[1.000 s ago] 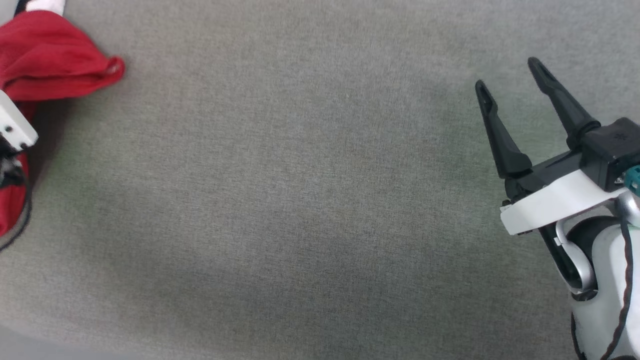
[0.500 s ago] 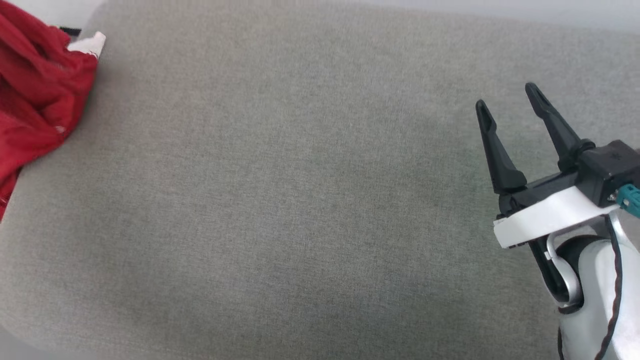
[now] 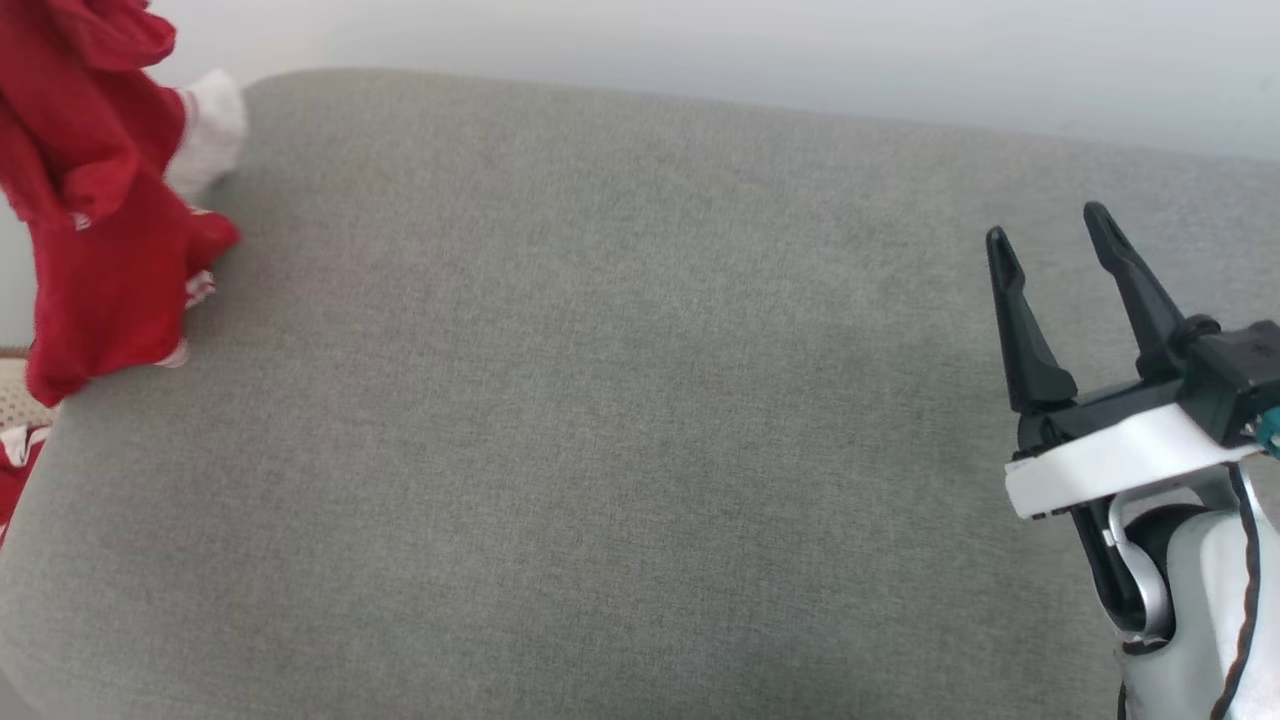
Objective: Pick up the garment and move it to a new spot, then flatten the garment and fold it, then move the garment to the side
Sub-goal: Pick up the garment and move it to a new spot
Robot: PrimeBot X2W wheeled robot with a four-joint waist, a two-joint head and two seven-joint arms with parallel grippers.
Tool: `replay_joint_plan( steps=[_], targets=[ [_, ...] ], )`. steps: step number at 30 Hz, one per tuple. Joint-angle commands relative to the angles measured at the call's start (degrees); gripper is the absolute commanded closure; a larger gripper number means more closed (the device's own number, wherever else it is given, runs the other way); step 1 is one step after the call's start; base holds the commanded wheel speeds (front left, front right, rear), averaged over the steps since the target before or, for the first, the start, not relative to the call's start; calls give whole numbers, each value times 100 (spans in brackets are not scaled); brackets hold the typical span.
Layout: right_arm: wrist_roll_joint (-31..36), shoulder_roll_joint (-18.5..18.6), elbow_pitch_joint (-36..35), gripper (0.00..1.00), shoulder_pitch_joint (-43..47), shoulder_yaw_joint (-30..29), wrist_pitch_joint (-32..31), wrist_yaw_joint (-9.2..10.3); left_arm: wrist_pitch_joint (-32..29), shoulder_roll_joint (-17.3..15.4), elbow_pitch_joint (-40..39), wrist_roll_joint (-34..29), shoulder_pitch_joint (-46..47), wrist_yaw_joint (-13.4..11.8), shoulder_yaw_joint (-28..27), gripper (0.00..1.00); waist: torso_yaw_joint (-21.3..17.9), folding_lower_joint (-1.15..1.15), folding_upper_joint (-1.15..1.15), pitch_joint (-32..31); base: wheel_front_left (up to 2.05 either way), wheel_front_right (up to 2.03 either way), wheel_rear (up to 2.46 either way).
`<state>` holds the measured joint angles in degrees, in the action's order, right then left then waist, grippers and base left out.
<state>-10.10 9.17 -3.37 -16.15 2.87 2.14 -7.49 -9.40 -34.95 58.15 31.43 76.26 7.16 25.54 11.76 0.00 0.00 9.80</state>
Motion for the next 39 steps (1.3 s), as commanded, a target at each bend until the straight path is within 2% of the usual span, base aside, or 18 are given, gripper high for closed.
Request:
replay_joint_plan(
  steps=[1, 14, 29, 39],
  targets=[
    [3, -44, 1, 0, 75, -54, 58, 0, -63, -18, -186, 5, 63, 28, 60, 100, -42, 0, 0, -111, 0, 0, 0],
    [65, -166, -57, 0, 289, -536, 201, 0, -946, -134, -2144, 226, -247, -19, 408, 100, -475, 0, 0, -414, 0, 0, 0],
    [140, -350, -163, 0, 403, -1158, 283, 0, -2224, -234, -4638, 622, -831, -491, 514, 100, -1257, 0, 0, -294, 0, 0, 0],
    [98, -524, 116, 0, 455, -1326, 456, 0, -3227, -41, -5788, 1067, -2000, -849, 1133, 100, -1889, 0, 0, 13, 0, 0, 0]
  ],
)
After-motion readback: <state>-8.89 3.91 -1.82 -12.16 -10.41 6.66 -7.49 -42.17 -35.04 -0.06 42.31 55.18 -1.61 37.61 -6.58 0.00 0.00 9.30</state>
